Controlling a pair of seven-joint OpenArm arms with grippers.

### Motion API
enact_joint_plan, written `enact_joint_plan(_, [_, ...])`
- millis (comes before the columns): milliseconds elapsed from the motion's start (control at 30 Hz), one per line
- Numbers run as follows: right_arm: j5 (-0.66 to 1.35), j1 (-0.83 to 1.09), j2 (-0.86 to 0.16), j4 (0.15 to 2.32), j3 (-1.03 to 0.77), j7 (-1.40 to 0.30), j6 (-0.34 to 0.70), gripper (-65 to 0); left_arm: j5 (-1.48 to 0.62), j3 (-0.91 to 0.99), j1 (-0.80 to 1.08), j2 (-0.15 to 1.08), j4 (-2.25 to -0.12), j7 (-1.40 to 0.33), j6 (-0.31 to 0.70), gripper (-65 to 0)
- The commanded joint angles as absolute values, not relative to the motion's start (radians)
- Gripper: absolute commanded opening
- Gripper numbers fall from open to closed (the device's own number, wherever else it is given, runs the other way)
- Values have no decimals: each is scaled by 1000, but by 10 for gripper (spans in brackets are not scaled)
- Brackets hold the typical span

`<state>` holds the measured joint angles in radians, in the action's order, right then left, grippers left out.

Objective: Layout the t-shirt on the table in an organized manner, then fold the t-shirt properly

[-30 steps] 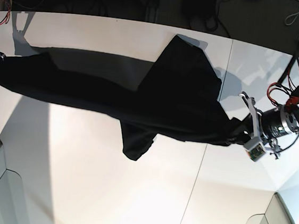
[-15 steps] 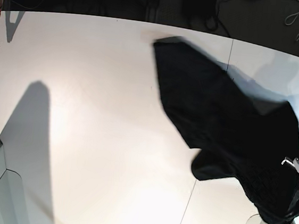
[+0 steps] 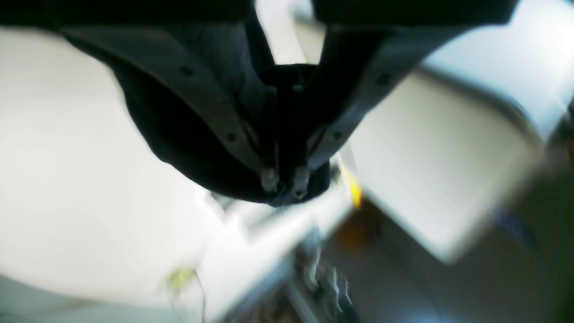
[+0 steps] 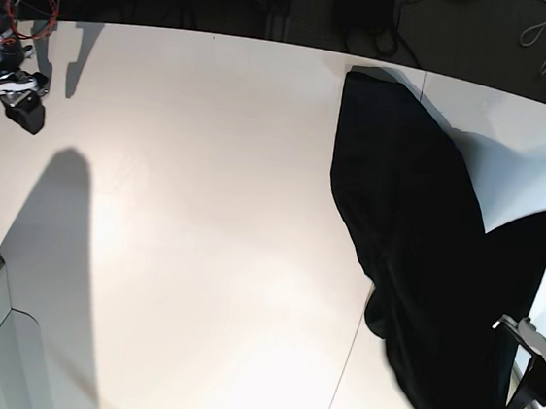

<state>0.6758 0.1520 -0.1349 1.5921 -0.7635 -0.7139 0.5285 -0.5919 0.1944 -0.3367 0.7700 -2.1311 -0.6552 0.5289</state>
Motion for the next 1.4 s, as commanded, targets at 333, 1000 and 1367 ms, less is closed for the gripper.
enact_joint_plan(333, [546, 142, -132, 1607, -646, -647, 535, -408, -614, 140, -520, 792, -2162, -624, 520, -650])
enact_joint_plan(1000, [682, 175, -86, 1607, -464, -663, 572, -408, -1148, -10, -685, 715, -1230, -896, 698, -283])
enact_joint_plan(1367, [471, 153, 82, 1603, -186, -535, 542, -298, -1152, 5, -455, 695, -1348, -914, 698, -283])
